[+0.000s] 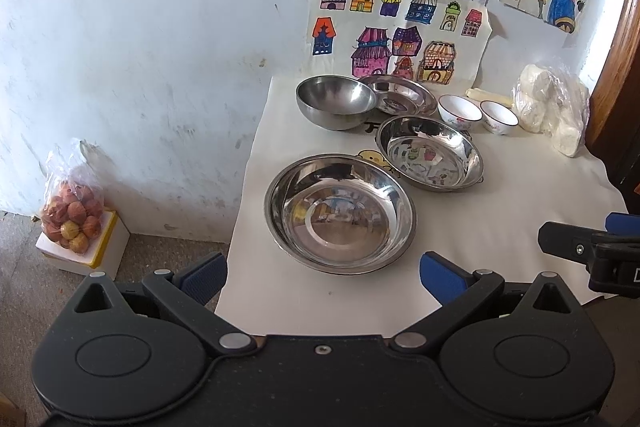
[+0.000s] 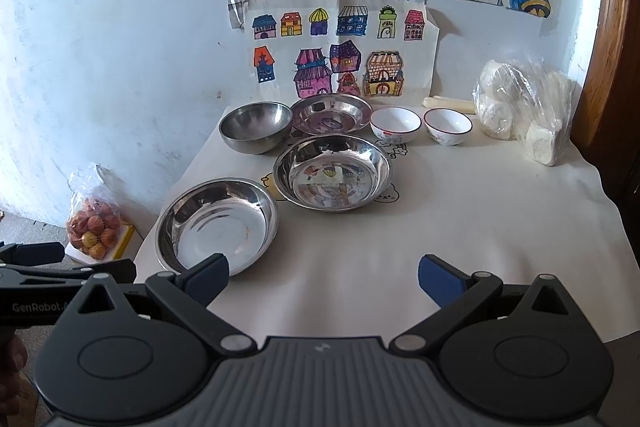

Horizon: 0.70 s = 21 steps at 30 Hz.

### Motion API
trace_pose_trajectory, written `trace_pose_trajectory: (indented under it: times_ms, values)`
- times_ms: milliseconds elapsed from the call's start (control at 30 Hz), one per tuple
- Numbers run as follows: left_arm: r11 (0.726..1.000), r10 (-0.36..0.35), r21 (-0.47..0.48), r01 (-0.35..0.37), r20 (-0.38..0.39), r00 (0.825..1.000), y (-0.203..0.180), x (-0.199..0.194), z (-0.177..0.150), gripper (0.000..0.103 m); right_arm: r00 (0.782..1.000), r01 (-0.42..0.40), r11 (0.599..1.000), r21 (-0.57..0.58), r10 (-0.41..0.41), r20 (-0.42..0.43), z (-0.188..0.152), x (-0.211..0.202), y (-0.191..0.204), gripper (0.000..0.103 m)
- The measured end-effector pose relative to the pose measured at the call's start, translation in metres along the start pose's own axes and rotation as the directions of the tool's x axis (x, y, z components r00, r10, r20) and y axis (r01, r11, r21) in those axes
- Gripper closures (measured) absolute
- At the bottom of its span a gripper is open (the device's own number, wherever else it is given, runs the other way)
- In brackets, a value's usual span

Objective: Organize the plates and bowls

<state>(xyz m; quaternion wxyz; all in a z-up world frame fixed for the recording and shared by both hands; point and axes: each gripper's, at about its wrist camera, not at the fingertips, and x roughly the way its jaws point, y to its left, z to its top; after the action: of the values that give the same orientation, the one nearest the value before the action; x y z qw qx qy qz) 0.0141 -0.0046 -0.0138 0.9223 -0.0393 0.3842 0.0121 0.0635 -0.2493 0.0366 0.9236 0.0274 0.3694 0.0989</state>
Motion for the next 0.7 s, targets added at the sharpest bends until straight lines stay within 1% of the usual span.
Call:
trace_pose_trajectory:
  times_ms: [233,333,567,700]
  values:
    - [1.000,0.017,0.006,-0.017,-0.023,1.000,-0.004,0.007,0.005,0.001,1.000,-0.009,1.000,0.000,0.009,-0.017,0.001,0.009,-0.004,0.000]
    - [0.998,0.055,0.006,-0.055,-0.032,0.998,-0.006,0.012,0.007,0.001,1.000,-0.013,1.000,0.001,0.013,-0.024,0.003,0.013,-0.006,0.000]
    - [0.993,0.116,-0.007,-0.117,-0.072,0.991,-0.009,0.027,0.015,0.001,0.999,-0.034,0.999,-0.014,0.034,-0.041,0.013,0.028,-0.013,0.000]
    - [0.988,0.145,-0.035,-0.149,-0.087,0.986,-0.011,0.040,0.024,0.001,0.997,-0.058,0.998,-0.033,0.056,-0.058,0.024,0.044,-0.020,0.000]
